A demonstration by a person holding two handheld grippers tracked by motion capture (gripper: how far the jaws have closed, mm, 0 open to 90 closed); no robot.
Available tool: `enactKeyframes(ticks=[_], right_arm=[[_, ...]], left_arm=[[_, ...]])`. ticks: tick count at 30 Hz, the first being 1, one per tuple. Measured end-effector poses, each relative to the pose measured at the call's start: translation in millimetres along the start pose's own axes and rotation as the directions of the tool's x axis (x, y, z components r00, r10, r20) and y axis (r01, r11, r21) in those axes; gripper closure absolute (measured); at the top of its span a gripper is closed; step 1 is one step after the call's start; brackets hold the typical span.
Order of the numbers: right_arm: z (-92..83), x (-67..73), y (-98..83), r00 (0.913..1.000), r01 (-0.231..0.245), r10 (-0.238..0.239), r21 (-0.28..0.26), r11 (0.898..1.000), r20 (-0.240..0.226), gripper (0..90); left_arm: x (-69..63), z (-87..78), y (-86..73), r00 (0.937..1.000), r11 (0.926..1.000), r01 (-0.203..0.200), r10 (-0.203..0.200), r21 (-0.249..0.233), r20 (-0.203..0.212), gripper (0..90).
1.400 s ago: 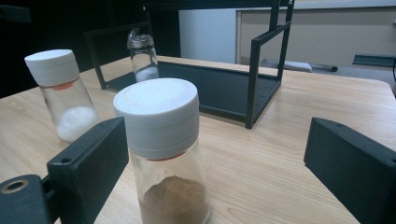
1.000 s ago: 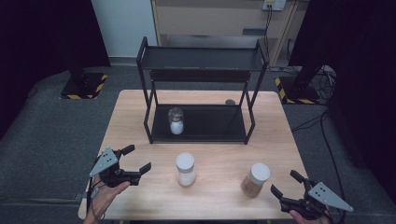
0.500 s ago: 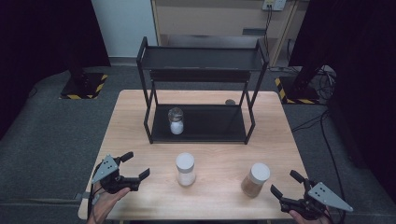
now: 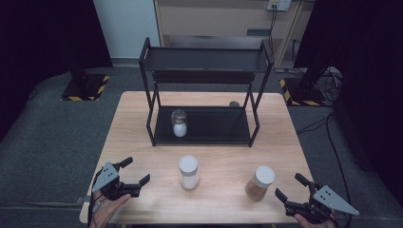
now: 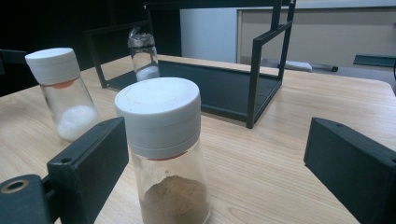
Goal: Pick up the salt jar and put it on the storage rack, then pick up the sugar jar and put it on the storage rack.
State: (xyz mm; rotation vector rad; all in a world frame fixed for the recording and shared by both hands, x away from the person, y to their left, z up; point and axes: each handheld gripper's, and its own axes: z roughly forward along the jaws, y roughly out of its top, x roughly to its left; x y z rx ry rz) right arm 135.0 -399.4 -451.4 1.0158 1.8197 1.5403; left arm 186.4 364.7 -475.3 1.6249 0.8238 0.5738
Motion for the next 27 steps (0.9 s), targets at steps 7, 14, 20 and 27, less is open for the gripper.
enactKeyframes(ticks=[7, 14, 20, 27], right_arm=[[0.2, -0.6, -0.6, 1.0000, -0.006, 0.006, -0.001, 1.000, 0.000, 7.0], [0.1, -0.6, -0.5, 1.0000, 0.001, -0.001, -0.001, 1.000, -0.007, 7.0], [-0.2, -0.9, -1.1, 1.0000, 0.000, 0.000, -0.008, 1.000, -0.007, 6.9], [-0.9, -1.1, -1.0, 1.0000, -0.008, 0.007, -0.017, 1.000, -0.006, 5.7]], left_arm=[[0.0, -1.1, -1.4, 1.0000, 1.0000, 0.008, -0.008, -0.002, -0.004, 2.7], [-0.4, -1.4, -1.6, 0.9999, 0.9999, 0.010, -0.010, 0.000, -0.004, 2.7], [0.3, -1.0, -2.5, 0.9999, 0.9999, 0.013, -0.013, -0.001, -0.003, 2.6], [0.4, -1.6, -2.9, 0.9999, 0.9999, 0.013, -0.013, -0.002, -0.004, 2.5]])
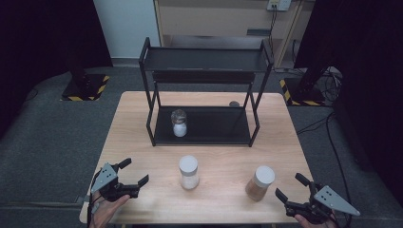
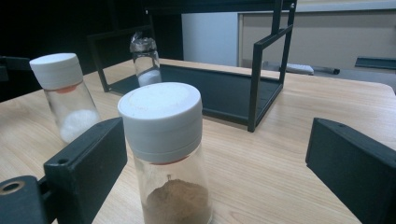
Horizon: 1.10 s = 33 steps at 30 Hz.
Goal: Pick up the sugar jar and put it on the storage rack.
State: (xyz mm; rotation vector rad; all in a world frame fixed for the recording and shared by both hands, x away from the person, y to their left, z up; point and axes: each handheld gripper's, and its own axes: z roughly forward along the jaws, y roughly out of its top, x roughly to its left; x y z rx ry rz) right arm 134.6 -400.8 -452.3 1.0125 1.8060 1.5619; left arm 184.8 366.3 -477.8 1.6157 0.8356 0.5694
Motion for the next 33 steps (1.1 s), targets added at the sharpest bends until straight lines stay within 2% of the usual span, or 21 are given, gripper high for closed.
enactKeyframes(ticks=[8, 10, 19, 21, 33], right_arm=[[-2.4, 1.8, 3.7, 0.9999, -0.009, 0.009, -0.019, 1.000, -0.007, 3.6], [-2.5, 1.0, 4.9, 0.9992, -0.036, 0.035, -0.021, 0.999, -0.020, 3.2], [-3.5, 3.9, 18.3, 0.9992, -0.017, 0.016, -0.030, 0.999, -0.037, 3.0], [-3.3, 4.1, 23.9, 0.9985, -0.028, 0.027, -0.031, 0.999, -0.048, 3.0], [13.8, 14.6, 61.5, 0.9919, 0.021, -0.024, -0.023, 1.000, -0.124, 3.1]], left_arm=[[0.2, 0.9, 0.4, 1.0000, 1.0000, -0.005, 0.005, 0.005, 0.008, 2.1], [0.6, 1.0, 0.3, 1.0000, 1.0000, -0.003, 0.003, 0.006, 0.009, 2.0], [1.4, 1.3, 0.2, 0.9999, 1.0000, -0.001, 0.001, 0.008, 0.014, 1.2], [2.2, 1.1, -0.1, 0.9998, 1.0000, 0.003, -0.003, 0.006, 0.017, 1.1], [3.2, 0.6, -0.3, 0.9998, 1.0000, 0.003, -0.003, 0.006, 0.019, 0.5]])
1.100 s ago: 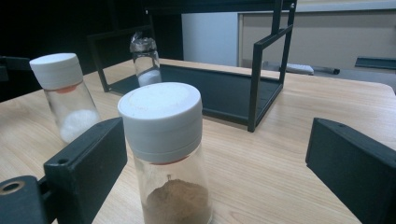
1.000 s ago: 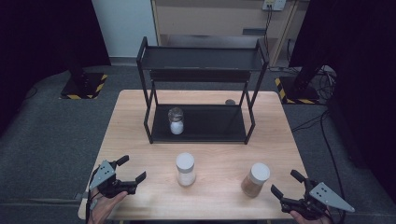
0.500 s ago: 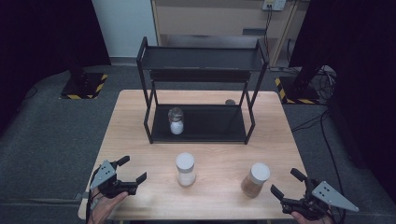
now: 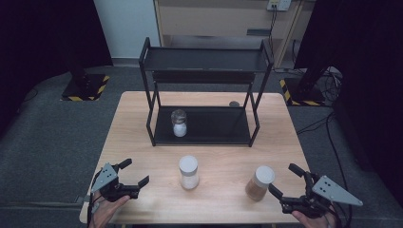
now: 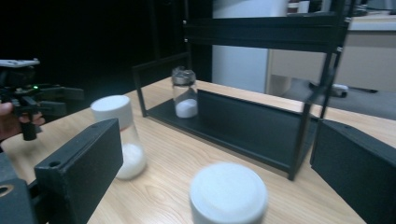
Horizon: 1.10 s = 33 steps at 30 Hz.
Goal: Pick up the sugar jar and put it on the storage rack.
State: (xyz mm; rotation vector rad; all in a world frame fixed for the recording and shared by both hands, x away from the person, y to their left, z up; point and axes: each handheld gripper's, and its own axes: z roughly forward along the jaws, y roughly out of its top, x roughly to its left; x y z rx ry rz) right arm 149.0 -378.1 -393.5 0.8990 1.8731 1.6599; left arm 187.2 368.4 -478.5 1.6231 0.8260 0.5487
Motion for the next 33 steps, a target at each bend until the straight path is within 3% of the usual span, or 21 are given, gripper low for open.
enactKeyframes(ticks=[9, 20, 33], right_arm=[[27.4, 5.3, 19.9, 0.9973, 0.021, -0.021, 0.008, 1.000, -0.071, 3.2], [67.6, 11.9, 38.0, 0.9868, 0.037, -0.032, 0.025, 0.999, -0.159, 3.4], [110.5, 25.3, 46.8, 0.9758, 0.058, -0.047, 0.044, 0.997, -0.214, 3.7]], left_arm=[[0.1, 0.3, 0.4, 1.0000, 1.0000, -0.001, 0.001, 0.004, 0.003, 0.3], [0.7, 0.2, -0.2, 1.0000, 1.0000, 0.001, -0.001, 0.002, 0.004, 0.4], [1.1, 1.0, 0.0, 0.9999, 1.0000, -0.005, 0.005, 0.007, 0.009, 0.4]])
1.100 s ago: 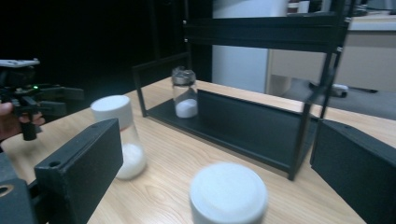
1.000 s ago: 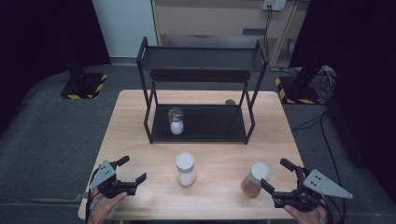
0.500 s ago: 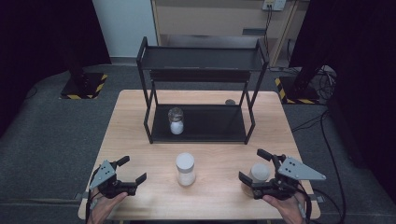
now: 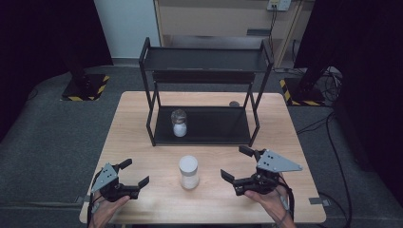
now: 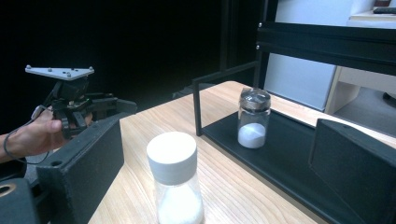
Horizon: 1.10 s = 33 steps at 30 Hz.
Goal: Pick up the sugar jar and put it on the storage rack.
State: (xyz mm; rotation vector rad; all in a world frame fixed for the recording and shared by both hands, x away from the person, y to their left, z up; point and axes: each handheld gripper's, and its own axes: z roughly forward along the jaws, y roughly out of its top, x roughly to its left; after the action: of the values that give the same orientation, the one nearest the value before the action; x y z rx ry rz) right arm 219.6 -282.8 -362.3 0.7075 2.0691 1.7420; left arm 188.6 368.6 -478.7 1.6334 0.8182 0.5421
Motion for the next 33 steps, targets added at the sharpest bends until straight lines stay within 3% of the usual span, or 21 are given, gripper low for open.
enactKeyframes(ticks=[16, 26, 33], right_arm=[[67.3, 15.9, 7.8, 0.9968, 0.041, -0.036, 0.072, 0.997, -0.072, 4.3], [101.9, 20.8, -7.5, 0.9973, 0.035, -0.025, 0.144, 0.989, -0.069, 5.4], [121.0, 21.5, -21.4, 0.9982, 0.028, -0.018, 0.180, 0.983, -0.058, 10.9]], left_arm=[[0.9, -1.2, -0.1, 1.0000, 1.0000, 0.000, 0.000, -0.002, 0.000, 0.4], [1.0, -1.1, -0.1, 1.0000, 1.0000, -0.001, 0.002, -0.003, 0.002, 0.4], [0.9, -0.6, -0.4, 1.0000, 1.0000, -0.001, 0.001, -0.004, 0.004, 0.4]])
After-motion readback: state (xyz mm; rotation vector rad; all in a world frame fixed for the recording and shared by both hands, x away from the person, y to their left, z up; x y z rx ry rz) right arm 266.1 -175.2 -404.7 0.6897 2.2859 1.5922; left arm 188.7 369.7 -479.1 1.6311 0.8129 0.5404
